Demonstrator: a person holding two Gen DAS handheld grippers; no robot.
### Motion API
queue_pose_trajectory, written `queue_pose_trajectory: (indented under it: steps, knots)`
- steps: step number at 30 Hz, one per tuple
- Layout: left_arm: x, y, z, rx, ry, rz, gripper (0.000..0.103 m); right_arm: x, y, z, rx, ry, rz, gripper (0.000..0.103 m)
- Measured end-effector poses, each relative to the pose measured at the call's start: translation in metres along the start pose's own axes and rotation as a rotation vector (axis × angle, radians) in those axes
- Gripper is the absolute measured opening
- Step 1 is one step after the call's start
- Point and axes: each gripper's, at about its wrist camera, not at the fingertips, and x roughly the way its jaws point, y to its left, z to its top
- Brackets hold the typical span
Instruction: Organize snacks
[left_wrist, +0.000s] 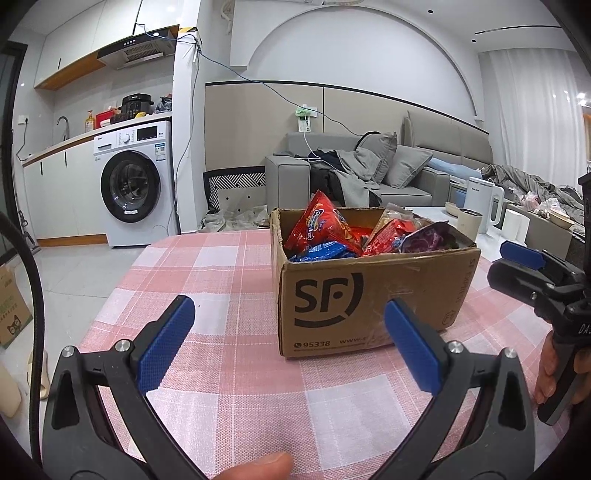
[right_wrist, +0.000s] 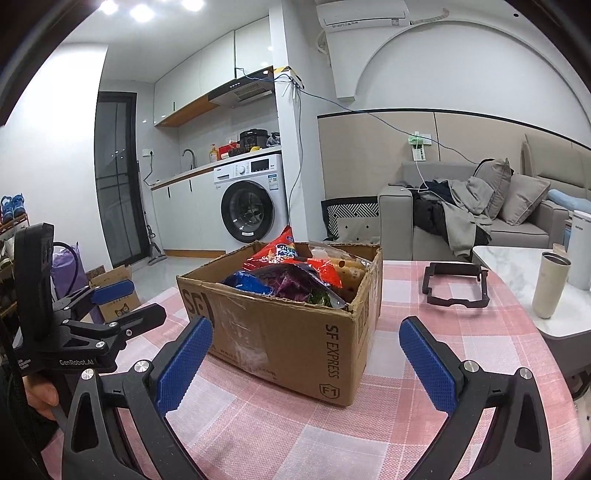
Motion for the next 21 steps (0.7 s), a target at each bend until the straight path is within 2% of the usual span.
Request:
queue_pose_trajectory:
  steps: [21]
  knots:
    - [-0.0005,-0.003,-0.0024,0.002,-0.006,-0.005,0.102,0.0004,0.0004,-0.0009,0.002,-0.003,0.002,0.103]
